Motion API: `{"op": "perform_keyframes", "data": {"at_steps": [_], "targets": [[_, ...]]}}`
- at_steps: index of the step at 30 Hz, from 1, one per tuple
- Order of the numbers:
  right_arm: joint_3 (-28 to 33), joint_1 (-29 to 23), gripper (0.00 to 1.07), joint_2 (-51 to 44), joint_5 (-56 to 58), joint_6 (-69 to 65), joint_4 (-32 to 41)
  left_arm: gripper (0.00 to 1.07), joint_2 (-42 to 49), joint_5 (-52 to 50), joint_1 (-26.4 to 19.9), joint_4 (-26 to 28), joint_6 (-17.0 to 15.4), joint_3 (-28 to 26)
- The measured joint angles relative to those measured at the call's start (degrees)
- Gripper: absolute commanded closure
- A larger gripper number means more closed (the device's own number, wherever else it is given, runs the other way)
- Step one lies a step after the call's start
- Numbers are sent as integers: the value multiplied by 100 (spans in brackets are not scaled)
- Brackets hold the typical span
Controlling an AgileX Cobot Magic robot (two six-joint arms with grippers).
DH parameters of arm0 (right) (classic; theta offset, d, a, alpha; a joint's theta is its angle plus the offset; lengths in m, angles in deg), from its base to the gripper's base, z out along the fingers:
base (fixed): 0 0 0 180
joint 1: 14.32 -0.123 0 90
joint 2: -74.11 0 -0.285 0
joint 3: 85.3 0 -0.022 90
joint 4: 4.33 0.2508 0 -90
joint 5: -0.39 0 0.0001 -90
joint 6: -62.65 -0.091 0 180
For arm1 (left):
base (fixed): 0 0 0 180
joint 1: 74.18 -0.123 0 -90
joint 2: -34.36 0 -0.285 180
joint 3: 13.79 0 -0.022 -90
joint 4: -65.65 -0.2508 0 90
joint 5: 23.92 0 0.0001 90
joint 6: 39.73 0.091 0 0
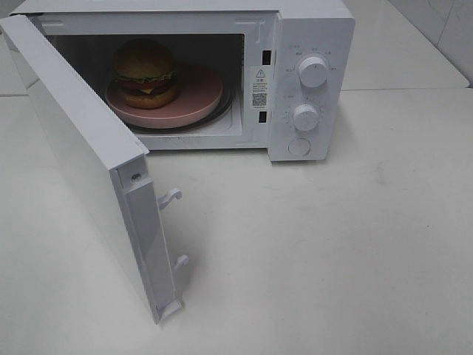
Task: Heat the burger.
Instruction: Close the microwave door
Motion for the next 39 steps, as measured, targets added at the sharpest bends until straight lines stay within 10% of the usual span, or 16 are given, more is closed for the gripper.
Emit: {"op": "perform_keyframes", "data": {"at_steps": [39], "targets": [[0, 0, 31, 0, 0, 0, 0, 9, -23, 0, 0, 0, 0, -23]]}}
